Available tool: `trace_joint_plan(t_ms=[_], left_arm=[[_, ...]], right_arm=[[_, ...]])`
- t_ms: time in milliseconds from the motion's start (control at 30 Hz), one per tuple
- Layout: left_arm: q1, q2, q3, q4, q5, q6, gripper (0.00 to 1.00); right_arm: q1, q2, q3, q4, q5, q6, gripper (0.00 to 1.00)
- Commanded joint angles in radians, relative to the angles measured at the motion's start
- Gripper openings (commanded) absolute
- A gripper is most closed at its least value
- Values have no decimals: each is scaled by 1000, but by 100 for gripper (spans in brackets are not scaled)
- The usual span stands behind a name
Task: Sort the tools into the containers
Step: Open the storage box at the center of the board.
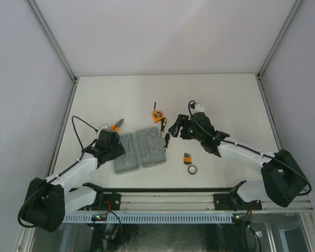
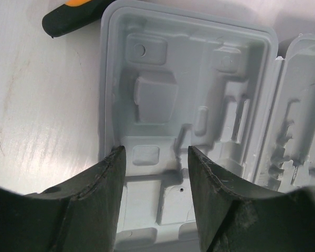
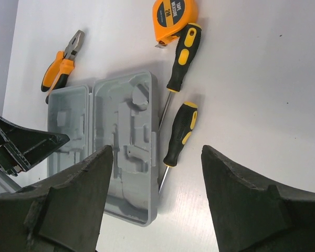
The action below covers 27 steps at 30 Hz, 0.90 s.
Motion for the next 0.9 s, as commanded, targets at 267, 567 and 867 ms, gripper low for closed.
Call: trace_joint_plan(t_ms=[267,567,867], left_arm=[[-4,-21,31,-51,-28,33,56],[-10,-30,21,-72,-43,22,56],[-10,-48,3,-76,-41,17,56]], right_arm=[[-2,-80,4,-28,41,-8,67],[4,-65,5,-25,53,12,65],[6,-53,4,-35,54,26,65]])
